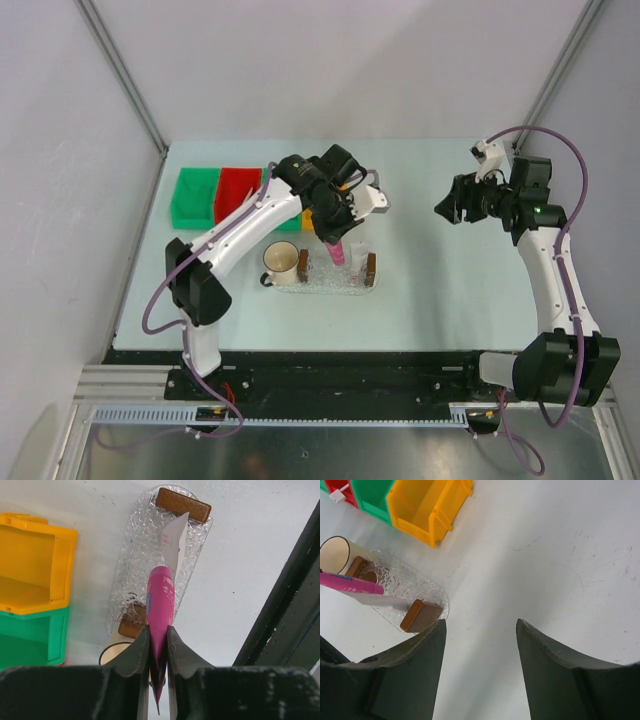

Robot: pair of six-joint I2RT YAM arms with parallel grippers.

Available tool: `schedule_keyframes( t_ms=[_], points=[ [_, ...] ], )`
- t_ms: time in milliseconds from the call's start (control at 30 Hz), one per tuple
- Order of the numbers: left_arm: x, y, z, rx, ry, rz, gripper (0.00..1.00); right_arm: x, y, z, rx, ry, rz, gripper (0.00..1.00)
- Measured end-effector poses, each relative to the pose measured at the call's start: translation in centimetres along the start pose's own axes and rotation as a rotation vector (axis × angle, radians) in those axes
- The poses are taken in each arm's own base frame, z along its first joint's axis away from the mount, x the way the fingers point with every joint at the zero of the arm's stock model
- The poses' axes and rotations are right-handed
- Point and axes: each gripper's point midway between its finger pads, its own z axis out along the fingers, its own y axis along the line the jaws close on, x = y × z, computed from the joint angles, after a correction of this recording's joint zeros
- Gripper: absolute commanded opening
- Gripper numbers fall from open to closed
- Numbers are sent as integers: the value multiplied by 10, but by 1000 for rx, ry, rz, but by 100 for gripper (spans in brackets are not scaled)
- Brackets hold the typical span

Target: Prepare toiletry sets of a toothbrush and toothpaste on the tray

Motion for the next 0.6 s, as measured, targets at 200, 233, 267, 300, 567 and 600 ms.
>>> schedule_keyframes(
  t_ms=[200, 233, 267, 300, 567, 600],
  points=[
    [-1, -1, 3, 4, 4, 3, 0, -1, 0, -2, -1, -5, 0, 63],
    [-1, -1, 3, 4, 5, 3, 0, -1, 0, -2, 0, -5, 0, 63],
    [0, -1, 4, 5, 7, 3, 0, -1, 0, -2, 0, -7, 0, 63],
    [0, -1, 4, 6, 8, 3, 0, -1, 0, -3, 0, -7, 0, 63],
    [1, 0, 8, 9, 17, 8, 0, -1, 0, -4, -2, -11, 1, 63],
    [1, 0, 8, 8, 17, 9, 0, -1, 0, -4, -2, -11, 1, 63]
  ],
)
